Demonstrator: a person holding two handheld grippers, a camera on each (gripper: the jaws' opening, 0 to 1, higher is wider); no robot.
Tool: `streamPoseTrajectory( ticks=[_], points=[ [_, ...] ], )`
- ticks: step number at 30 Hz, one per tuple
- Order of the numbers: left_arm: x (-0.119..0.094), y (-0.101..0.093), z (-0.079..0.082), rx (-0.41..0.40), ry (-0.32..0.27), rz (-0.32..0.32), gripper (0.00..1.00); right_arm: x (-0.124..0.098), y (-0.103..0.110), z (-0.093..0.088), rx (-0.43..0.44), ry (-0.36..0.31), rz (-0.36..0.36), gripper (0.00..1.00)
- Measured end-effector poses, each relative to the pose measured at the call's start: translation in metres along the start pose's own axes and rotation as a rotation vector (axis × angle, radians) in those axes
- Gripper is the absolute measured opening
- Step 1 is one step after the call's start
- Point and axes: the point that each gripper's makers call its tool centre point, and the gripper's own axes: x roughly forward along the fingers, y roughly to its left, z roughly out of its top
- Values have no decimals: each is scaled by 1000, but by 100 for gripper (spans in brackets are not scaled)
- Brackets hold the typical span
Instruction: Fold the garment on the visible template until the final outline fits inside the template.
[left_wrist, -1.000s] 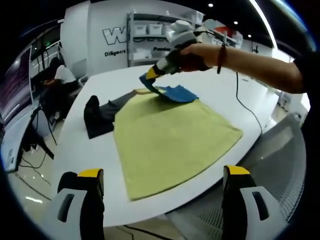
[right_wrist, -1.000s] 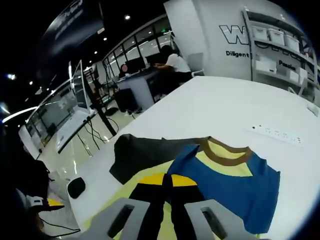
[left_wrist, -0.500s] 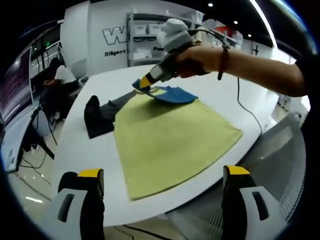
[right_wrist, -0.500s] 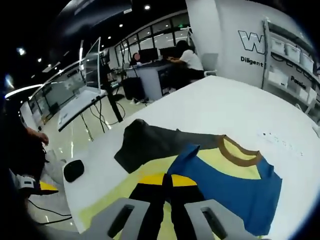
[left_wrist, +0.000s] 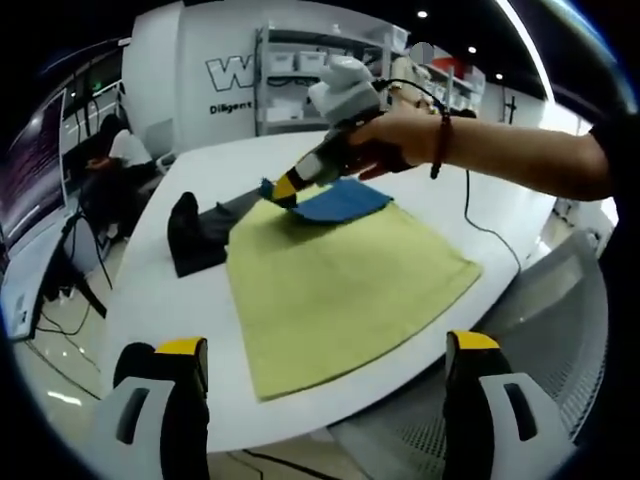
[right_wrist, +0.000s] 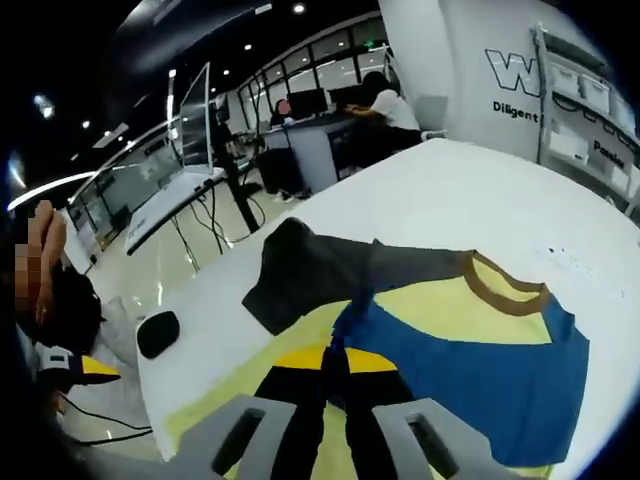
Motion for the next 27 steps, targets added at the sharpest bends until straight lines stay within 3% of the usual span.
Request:
streamPoseTrajectory(
  ticks=[4,16,27],
  points=[
    [1,-1,0,8,6,-2,96,-8,-10,1,18,-13,-17,20],
    [2,-1,2,15,3,9,99,-30,-63,-6,78,-42,-141,56],
    [3,0,2,14,9,23,99,-56,-111,-30,175,-48,-232,76]
  ],
)
